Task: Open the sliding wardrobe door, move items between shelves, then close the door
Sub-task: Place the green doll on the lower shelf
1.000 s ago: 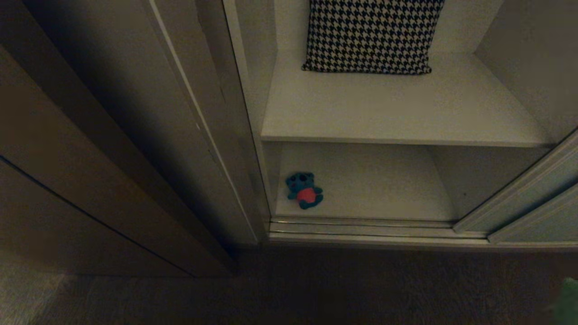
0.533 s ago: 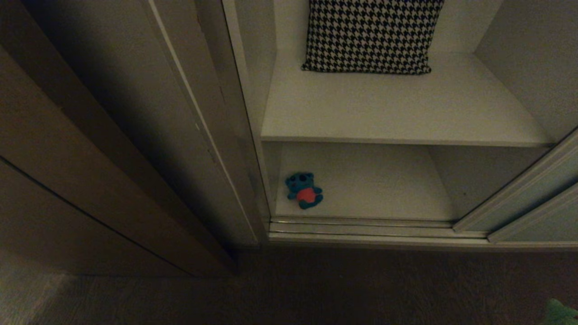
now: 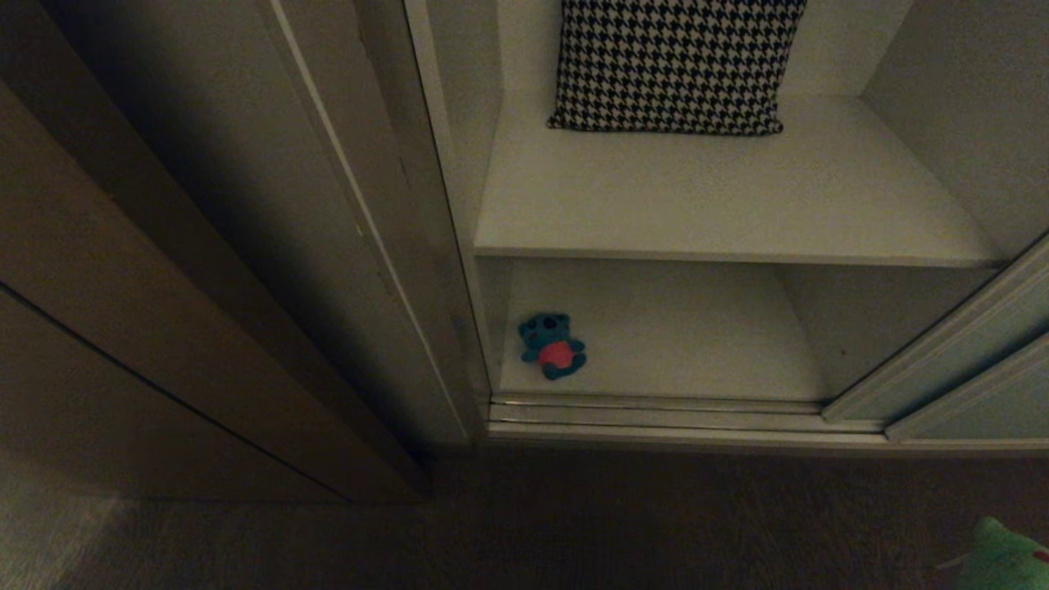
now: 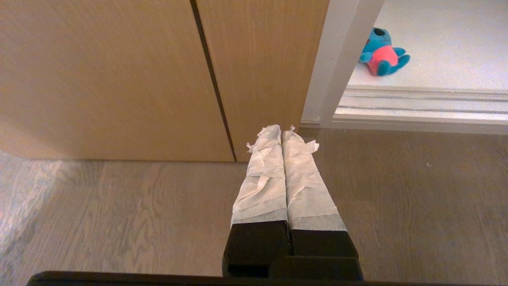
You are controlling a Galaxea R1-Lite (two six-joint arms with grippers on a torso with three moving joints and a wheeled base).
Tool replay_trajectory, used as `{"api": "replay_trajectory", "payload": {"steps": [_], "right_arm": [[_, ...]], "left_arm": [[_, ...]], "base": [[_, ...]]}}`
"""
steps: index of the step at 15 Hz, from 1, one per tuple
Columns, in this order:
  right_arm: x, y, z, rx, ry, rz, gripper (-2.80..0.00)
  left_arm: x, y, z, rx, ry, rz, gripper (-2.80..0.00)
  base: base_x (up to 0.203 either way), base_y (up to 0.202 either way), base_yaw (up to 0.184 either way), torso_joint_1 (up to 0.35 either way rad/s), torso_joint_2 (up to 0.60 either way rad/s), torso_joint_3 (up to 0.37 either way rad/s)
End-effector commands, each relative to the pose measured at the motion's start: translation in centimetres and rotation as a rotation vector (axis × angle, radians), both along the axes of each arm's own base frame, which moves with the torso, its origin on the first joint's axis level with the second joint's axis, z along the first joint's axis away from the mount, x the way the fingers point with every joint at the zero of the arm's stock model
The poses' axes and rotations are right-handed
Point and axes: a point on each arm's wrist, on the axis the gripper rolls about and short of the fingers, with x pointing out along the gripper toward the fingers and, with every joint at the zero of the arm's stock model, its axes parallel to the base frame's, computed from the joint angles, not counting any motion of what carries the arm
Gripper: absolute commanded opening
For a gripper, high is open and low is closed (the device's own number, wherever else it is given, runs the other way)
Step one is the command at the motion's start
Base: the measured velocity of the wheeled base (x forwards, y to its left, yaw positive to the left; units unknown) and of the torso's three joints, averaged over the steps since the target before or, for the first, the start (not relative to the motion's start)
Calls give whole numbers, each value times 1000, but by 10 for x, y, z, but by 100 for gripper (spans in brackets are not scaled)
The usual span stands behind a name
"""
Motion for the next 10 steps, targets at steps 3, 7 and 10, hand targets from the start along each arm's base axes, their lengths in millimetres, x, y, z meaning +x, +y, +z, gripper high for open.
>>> {"api": "replay_trajectory", "payload": {"steps": [3, 7, 10], "right_arm": [[0, 0, 0, 0, 5, 1, -280], [0, 0, 0, 0, 4, 1, -280], [0, 0, 0, 0, 5, 1, -280]], "left_arm": [[0, 0, 0, 0, 1, 0, -280], [0, 0, 0, 0, 2, 0, -280], [0, 0, 0, 0, 2, 0, -280]], "base": [[0, 0, 0, 0, 0, 0], [0, 0, 0, 0, 0, 0], [0, 0, 0, 0, 0, 0]]}}
